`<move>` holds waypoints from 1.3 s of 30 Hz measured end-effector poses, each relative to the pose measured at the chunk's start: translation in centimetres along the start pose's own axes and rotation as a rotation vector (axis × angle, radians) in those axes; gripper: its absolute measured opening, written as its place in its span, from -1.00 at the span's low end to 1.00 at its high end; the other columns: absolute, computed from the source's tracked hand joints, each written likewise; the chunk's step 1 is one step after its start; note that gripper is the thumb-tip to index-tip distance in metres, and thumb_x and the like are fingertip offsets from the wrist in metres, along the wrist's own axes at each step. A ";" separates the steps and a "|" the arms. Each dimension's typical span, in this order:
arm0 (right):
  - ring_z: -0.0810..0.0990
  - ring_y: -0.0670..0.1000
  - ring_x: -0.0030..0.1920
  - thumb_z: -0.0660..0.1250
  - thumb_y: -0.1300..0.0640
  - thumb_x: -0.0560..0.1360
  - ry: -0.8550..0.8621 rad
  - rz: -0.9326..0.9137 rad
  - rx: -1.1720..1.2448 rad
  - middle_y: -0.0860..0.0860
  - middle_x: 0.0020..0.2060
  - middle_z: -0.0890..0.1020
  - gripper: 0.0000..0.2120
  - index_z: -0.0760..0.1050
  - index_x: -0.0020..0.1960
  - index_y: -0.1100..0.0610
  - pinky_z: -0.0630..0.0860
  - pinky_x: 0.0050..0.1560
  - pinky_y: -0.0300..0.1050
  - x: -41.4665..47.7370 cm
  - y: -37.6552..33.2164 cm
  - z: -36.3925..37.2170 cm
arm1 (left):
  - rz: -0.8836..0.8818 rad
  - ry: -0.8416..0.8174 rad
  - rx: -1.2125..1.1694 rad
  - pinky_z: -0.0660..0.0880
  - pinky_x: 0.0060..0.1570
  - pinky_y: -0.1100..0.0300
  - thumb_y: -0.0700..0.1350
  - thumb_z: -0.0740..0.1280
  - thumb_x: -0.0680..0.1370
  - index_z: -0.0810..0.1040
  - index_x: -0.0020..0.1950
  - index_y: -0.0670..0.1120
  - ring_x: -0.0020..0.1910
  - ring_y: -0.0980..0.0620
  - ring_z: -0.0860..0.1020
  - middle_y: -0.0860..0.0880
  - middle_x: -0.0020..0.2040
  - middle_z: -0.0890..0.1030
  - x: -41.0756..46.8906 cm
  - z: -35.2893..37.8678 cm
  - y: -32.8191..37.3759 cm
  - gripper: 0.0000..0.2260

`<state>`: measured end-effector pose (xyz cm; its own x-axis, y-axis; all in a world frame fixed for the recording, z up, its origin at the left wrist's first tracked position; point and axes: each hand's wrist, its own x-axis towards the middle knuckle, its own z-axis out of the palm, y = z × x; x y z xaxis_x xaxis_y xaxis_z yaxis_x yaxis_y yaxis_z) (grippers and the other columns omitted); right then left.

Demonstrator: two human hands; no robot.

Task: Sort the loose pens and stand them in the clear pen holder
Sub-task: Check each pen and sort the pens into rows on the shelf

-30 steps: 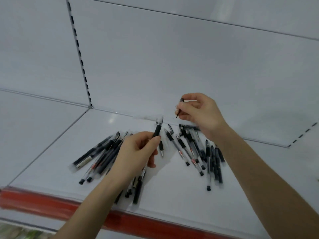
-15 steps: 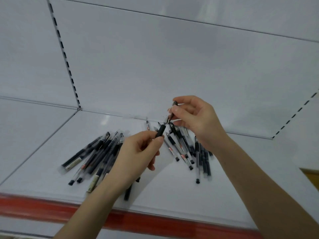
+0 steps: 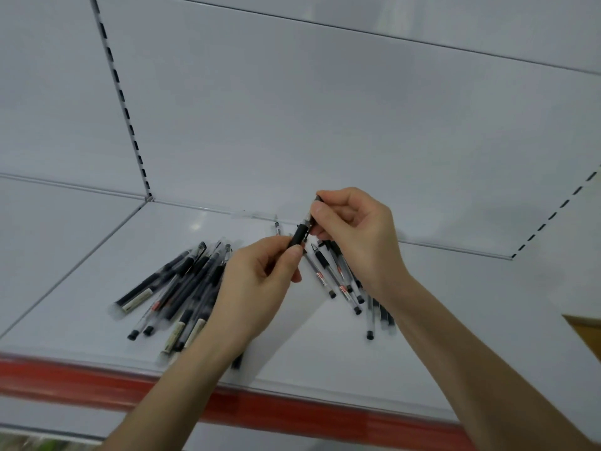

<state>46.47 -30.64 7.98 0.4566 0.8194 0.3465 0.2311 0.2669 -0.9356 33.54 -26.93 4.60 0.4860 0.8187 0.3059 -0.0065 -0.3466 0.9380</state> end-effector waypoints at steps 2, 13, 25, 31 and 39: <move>0.59 -0.16 -0.39 0.32 0.30 0.48 -0.013 0.028 0.014 -0.07 -0.41 0.63 -0.90 0.52 -0.09 0.11 0.52 -0.29 -0.34 0.4 0.1 0.0 | -0.024 0.014 -0.012 0.25 -0.56 0.37 -0.18 0.26 0.54 0.54 -0.30 0.01 -0.60 0.20 0.31 0.11 -0.55 0.48 0.2 -0.1 0.2 -0.77; 0.56 -0.03 -0.14 0.32 0.16 0.49 -0.223 0.201 -0.757 0.06 -0.10 0.61 -0.80 0.53 0.09 0.20 0.46 -0.10 -0.22 3.0 5.2 -1.6 | -0.110 0.062 0.752 0.36 -0.34 0.13 -0.07 0.26 0.52 0.58 -0.16 -0.14 -0.32 -0.01 0.45 -0.03 -0.37 0.48 1.1 -3.9 -3.9 -0.82; 0.61 0.21 -0.11 0.32 0.25 0.42 -0.275 0.254 -0.944 0.25 -0.17 0.63 -0.79 0.54 -0.05 0.39 0.57 -0.12 -0.05 3.4 5.6 -0.6 | -0.040 0.133 0.836 0.34 -0.21 0.19 0.03 0.30 0.51 0.53 0.09 -0.07 -0.18 0.02 0.44 0.02 -0.17 0.48 0.5 -4.3 -4.2 -0.76; 0.63 -0.05 -0.34 0.38 0.31 0.43 -0.244 0.483 -0.078 0.10 -0.26 0.62 -0.83 0.47 -0.01 0.20 0.61 -0.23 -0.26 1.8 2.7 -0.4 | -0.191 0.005 0.218 0.57 -0.19 0.18 -0.02 0.39 0.44 0.55 0.05 -0.10 -0.28 0.07 0.64 -0.01 -0.24 0.65 1.1 -1.3 -2.5 -0.75; 0.59 -0.09 -0.23 0.31 0.17 0.49 -0.141 0.204 -0.602 -0.05 -0.26 0.60 -0.90 0.54 -0.03 0.17 0.48 -0.22 -0.41 4.5 4.6 -1.0 | -0.304 -0.033 -0.030 0.61 -0.23 -0.06 -0.31 0.29 0.50 0.50 0.03 -0.17 -0.40 -0.04 0.60 -0.12 -0.32 0.63 1.3 -1.6 -2.3 -0.86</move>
<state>50.47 -26.22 5.31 0.4344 0.8932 0.1158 0.6119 -0.1983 -0.7657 32.75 -24.34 3.11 0.4979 0.8672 0.0051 0.1180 -0.0736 0.9903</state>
